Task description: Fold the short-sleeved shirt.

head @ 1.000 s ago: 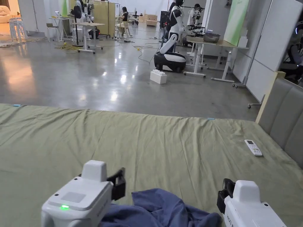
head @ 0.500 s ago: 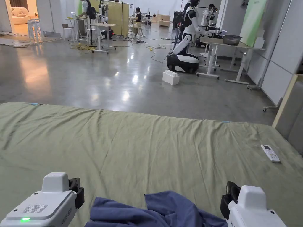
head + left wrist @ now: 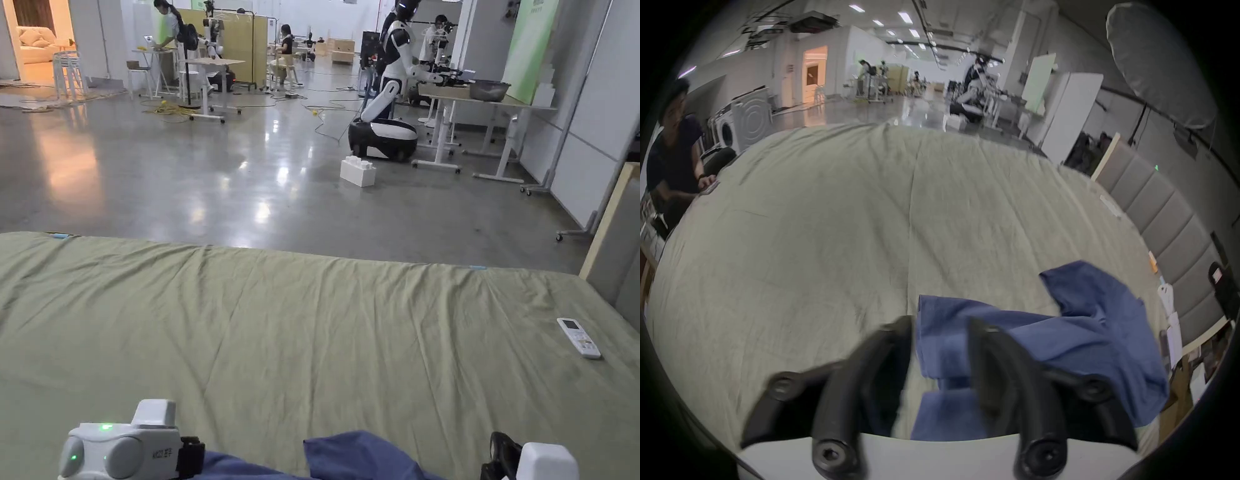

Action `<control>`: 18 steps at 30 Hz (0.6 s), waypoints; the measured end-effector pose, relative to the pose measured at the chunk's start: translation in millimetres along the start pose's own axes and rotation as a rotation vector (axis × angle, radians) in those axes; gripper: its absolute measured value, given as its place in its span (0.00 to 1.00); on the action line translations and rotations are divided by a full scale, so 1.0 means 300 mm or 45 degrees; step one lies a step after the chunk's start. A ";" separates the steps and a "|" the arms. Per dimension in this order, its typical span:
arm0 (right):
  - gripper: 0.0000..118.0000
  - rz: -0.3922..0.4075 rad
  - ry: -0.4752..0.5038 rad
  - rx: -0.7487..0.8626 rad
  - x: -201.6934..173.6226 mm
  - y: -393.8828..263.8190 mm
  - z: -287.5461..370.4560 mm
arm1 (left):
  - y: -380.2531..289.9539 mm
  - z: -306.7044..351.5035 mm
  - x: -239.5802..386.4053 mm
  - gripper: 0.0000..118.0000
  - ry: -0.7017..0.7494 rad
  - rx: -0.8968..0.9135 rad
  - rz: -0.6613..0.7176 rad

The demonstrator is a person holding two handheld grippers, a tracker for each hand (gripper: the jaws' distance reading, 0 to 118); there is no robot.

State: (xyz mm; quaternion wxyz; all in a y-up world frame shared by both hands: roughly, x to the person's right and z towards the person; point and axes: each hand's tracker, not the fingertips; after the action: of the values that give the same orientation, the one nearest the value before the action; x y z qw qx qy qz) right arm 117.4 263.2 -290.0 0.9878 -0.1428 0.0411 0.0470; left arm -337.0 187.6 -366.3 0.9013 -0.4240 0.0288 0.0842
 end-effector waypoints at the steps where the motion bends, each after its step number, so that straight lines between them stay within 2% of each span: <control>1: 0.00 0.000 -0.005 -0.011 0.005 -0.008 -0.009 | 0.007 -0.035 0.004 0.63 0.024 -0.035 0.001; 5: 0.00 0.006 -0.022 -0.054 0.024 -0.040 -0.038 | 0.013 -0.148 0.010 0.72 0.016 -0.080 -0.005; 7: 0.00 0.010 -0.033 -0.080 0.034 -0.056 -0.053 | -0.002 -0.202 0.023 0.76 0.043 -0.179 -0.033; 9: 0.00 0.010 -0.041 -0.100 0.044 -0.071 -0.065 | -0.011 -0.247 0.030 0.76 0.062 -0.253 -0.069; 12: 0.00 0.016 -0.053 -0.134 0.059 -0.092 -0.086 | -0.018 -0.239 0.060 0.75 0.084 -0.189 -0.117; 15: 0.00 0.011 -0.063 -0.176 0.076 -0.114 -0.113 | -0.020 -0.232 0.079 0.59 0.087 -0.142 -0.165; 18: 0.00 0.008 -0.077 -0.231 0.097 -0.133 -0.153 | -0.015 -0.227 0.088 0.21 0.080 -0.124 -0.184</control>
State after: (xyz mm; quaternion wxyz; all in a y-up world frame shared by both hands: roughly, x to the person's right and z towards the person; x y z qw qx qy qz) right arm 147.3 214.3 -325.5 0.9714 -0.2301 0.0074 0.0578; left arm -309.0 135.8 -409.6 0.8819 -0.4709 0.0223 0.0070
